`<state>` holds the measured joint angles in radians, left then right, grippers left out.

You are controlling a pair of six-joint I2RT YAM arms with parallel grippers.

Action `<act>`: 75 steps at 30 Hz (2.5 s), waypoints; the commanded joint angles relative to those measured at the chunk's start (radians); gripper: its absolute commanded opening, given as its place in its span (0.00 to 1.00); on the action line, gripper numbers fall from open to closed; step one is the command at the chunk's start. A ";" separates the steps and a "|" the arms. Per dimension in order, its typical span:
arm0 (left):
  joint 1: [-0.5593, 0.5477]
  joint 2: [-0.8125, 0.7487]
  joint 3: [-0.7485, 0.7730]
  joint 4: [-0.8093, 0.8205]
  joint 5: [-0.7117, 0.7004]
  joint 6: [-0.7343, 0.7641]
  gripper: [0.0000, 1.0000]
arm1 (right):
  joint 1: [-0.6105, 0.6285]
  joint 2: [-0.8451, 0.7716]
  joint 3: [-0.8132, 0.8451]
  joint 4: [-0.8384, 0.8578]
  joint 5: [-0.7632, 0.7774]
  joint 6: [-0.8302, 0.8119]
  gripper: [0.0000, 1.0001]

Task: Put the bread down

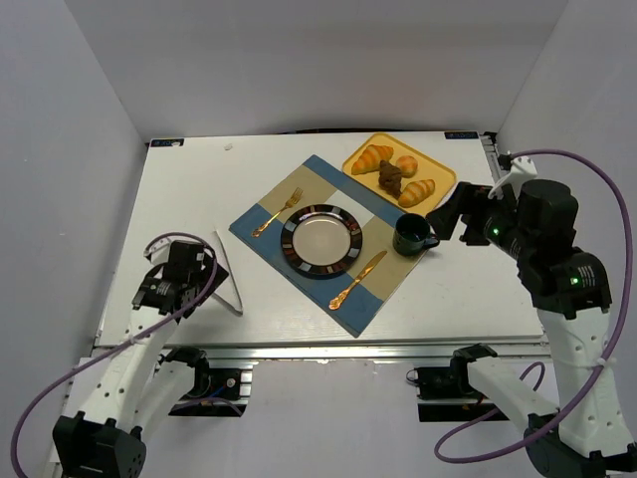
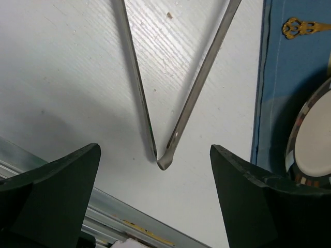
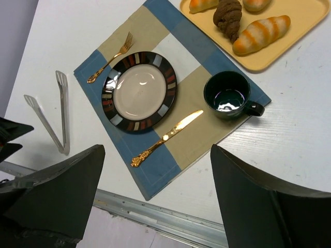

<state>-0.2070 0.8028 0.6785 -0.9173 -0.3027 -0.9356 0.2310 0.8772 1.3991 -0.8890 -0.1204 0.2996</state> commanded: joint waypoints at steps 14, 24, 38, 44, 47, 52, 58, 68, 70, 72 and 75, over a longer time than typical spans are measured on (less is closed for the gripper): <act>-0.005 0.331 0.047 0.196 -0.013 0.173 0.98 | 0.001 0.026 -0.034 0.047 -0.070 -0.014 0.89; -0.005 0.354 0.000 0.261 0.024 0.181 0.98 | 0.001 0.043 -0.064 0.088 -0.085 -0.005 0.89; -0.005 0.502 -0.005 0.296 0.022 0.192 0.98 | -0.001 0.062 -0.074 0.107 -0.076 0.007 0.89; -0.005 0.574 -0.004 0.354 0.005 0.190 0.98 | -0.001 0.071 -0.072 0.113 -0.087 0.004 0.89; -0.005 0.601 -0.008 0.376 0.010 0.175 0.95 | 0.001 0.077 -0.069 0.114 -0.088 0.003 0.89; -0.005 0.616 -0.033 0.429 0.020 0.123 0.82 | 0.001 0.083 -0.060 0.116 -0.090 -0.007 0.89; -0.003 0.586 -0.004 0.384 -0.015 0.101 0.61 | 0.001 0.086 -0.058 0.116 -0.093 -0.017 0.89; -0.005 0.424 0.497 0.037 -0.133 0.240 0.60 | 0.001 0.132 -0.049 0.162 -0.108 0.006 0.89; -0.005 0.450 0.585 0.029 -0.039 0.311 0.60 | -0.001 0.150 -0.046 0.186 -0.105 0.039 0.89; -0.014 0.475 0.641 0.024 -0.021 0.345 0.60 | 0.001 0.160 -0.045 0.211 -0.111 0.053 0.89; -0.049 0.521 0.734 0.072 0.036 0.414 0.58 | -0.001 0.174 -0.029 0.245 -0.116 0.065 0.89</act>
<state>-0.2237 1.2812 1.3430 -0.8322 -0.3462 -0.6296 0.2310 1.0512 1.3273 -0.7269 -0.2157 0.3382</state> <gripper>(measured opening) 0.589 0.895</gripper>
